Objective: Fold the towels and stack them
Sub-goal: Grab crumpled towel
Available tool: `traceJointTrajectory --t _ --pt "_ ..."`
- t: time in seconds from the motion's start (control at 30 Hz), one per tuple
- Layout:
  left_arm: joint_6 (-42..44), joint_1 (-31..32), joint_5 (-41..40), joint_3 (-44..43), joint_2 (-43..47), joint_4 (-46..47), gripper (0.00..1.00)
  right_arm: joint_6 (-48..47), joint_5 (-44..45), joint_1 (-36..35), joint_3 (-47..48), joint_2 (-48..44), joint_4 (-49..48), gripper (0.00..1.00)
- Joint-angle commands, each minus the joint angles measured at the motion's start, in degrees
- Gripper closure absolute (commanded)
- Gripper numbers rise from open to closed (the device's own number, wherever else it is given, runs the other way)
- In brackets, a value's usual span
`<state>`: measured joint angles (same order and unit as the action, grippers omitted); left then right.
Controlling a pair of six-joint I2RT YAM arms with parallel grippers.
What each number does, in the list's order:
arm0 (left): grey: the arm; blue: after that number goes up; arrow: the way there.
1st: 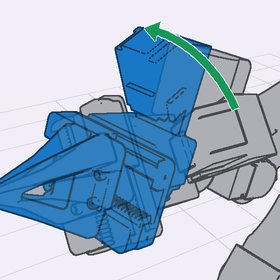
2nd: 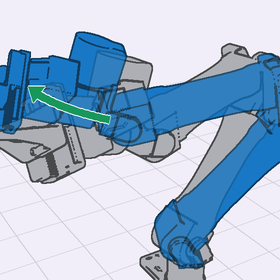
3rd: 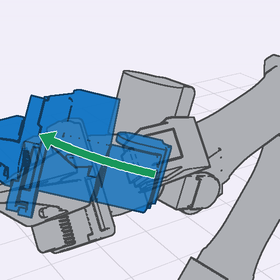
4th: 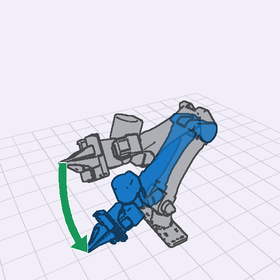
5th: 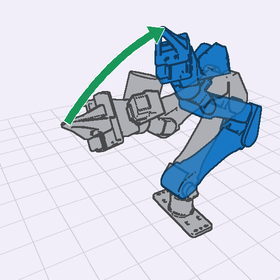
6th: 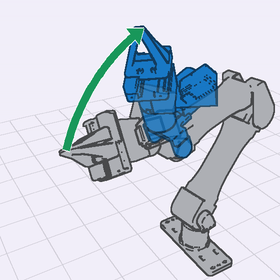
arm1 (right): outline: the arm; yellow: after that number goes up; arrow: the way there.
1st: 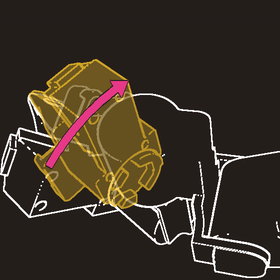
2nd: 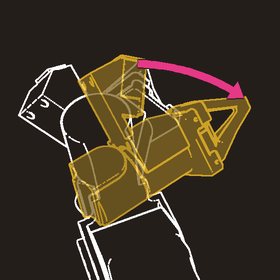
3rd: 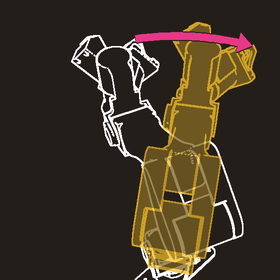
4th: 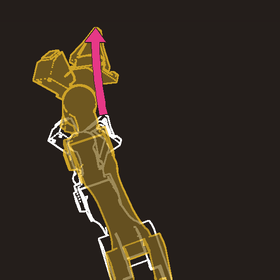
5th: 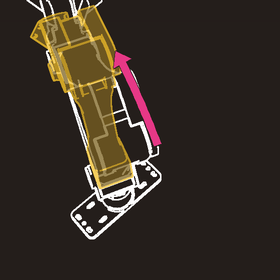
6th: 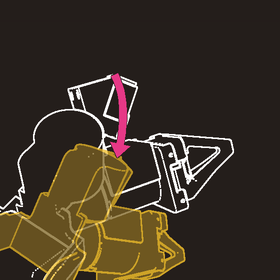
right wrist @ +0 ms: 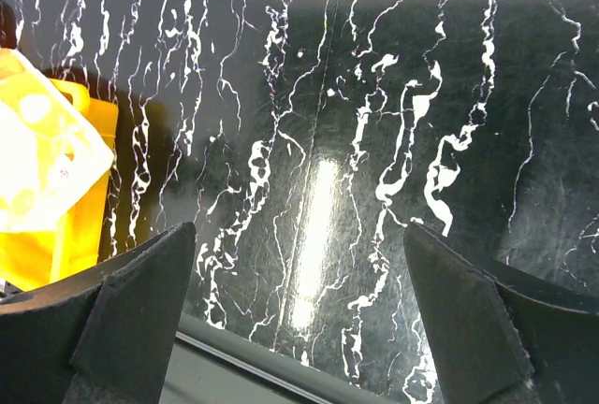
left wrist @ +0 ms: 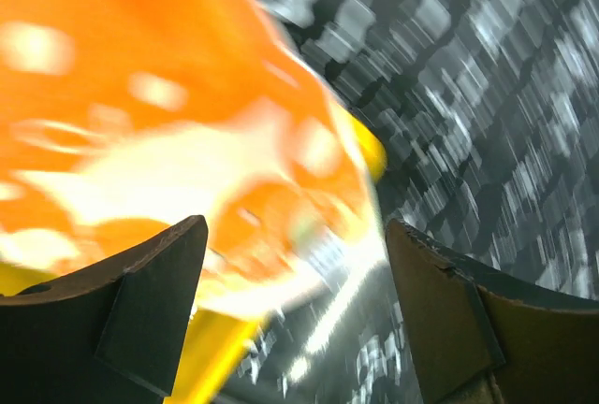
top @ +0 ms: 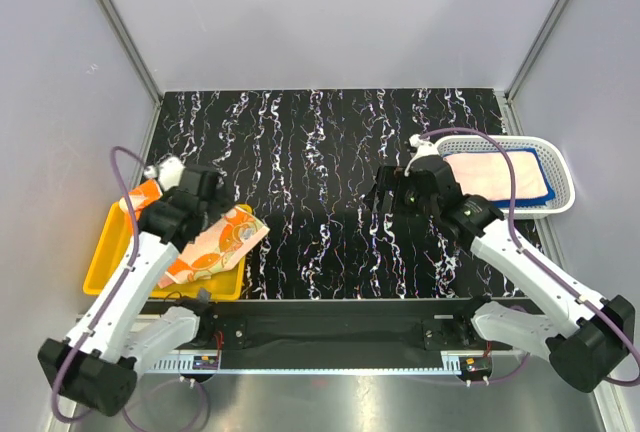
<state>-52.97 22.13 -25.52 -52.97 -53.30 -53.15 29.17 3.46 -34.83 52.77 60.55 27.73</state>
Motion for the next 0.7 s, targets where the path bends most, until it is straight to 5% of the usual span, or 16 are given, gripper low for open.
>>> traceJointTrajectory --t 0.0,0.13,0.4,0.5,0.67 --pt "-1.1 -10.3 -1.7 0.8 0.8 -1.3 0.18 -0.4 -3.4 -0.3 2.6 0.8 -0.7 0.00" --pt "1.3 -19.1 4.6 4.0 -1.8 3.5 0.20 -0.3 -6.4 -0.3 1.6 0.5 -2.0 0.00" --pt "2.4 -23.2 6.3 4.4 -11.5 11.5 0.22 -1.1 -7.7 -0.3 0.1 -1.1 -2.6 0.00" --pt "2.0 -23.6 6.4 4.7 -13.2 12.0 0.32 -1.1 -7.9 -0.3 -0.3 -1.7 -2.6 0.00" --pt "2.4 -24.1 5.4 5.0 -13.6 12.1 0.64 -1.4 -8.0 -0.2 -0.7 -2.1 -2.6 0.00"
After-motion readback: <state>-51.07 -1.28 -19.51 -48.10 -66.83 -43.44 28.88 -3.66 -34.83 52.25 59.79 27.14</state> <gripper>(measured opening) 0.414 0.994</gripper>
